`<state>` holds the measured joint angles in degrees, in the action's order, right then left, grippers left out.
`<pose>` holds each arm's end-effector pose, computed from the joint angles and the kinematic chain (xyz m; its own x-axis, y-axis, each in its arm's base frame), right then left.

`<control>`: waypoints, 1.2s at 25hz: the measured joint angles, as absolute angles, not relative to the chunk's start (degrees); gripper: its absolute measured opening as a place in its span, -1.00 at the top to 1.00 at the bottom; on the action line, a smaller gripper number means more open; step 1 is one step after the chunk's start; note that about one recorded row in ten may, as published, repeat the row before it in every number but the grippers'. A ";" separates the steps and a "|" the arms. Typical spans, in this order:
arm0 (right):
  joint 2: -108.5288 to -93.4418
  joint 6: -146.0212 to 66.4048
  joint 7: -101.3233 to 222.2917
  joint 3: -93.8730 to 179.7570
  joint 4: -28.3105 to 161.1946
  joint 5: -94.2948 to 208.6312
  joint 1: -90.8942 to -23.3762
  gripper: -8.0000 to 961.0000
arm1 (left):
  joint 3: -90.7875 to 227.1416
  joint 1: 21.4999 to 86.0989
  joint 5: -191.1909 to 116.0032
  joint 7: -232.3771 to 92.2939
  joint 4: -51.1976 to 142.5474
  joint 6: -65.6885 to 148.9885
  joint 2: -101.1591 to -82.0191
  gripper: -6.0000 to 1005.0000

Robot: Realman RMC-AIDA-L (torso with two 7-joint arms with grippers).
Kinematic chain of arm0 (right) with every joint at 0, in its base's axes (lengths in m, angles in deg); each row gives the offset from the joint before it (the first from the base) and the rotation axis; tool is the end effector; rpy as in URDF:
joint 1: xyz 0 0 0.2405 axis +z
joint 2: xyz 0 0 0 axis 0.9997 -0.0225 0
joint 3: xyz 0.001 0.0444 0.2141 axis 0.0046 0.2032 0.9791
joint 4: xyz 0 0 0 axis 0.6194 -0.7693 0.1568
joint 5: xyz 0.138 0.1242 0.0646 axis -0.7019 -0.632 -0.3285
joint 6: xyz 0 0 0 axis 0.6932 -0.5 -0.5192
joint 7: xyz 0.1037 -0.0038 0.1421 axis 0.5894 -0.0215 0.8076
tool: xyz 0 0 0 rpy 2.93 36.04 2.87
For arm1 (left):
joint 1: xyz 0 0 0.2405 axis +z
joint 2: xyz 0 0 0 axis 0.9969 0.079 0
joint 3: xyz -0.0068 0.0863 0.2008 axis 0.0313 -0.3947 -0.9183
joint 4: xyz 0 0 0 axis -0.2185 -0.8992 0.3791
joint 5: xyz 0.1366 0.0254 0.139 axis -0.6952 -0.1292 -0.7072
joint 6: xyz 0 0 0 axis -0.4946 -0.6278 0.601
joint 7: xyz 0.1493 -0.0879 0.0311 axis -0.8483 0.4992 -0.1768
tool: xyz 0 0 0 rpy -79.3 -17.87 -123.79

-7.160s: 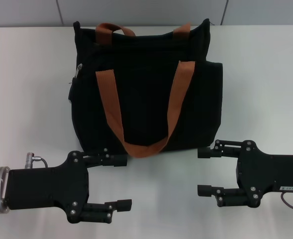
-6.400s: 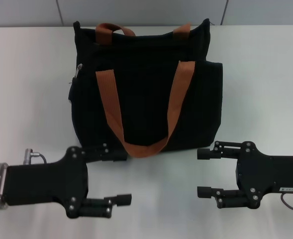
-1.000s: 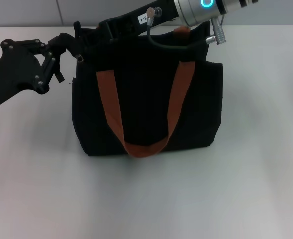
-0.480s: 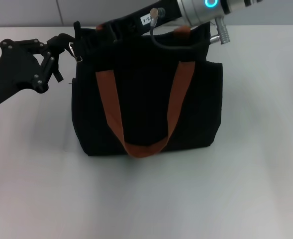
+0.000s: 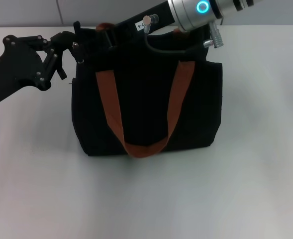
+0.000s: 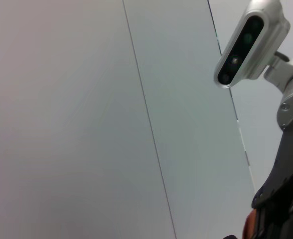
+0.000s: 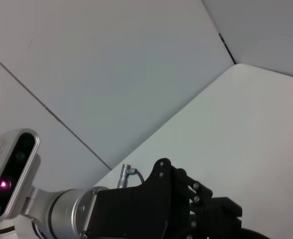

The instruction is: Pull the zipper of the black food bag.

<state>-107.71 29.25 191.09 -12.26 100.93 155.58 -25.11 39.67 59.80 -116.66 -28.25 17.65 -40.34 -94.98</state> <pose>0.0124 0.3718 -0.0640 0.7409 -0.6266 -0.2419 -0.6130 -0.7780 0.1379 -0.2166 0.3252 0.0391 0.7564 -0.2170 0.6171 0.2829 -0.7421 -0.6077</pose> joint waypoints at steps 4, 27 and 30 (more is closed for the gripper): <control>-107.72 29.17 191.09 -12.26 100.92 155.50 -25.11 0.34 | 39.64 59.40 -116.66 -27.84 17.64 -41.33 -94.99 0.94; -107.80 28.43 190.73 -12.64 101.31 155.31 -25.56 0.42 | 40.17 58.72 -116.66 -27.09 17.65 -41.44 -94.86 0.94; -107.79 28.43 190.62 -12.65 101.36 155.31 -25.48 0.44 | 40.08 58.50 -116.66 -27.04 17.65 -41.44 -94.94 0.94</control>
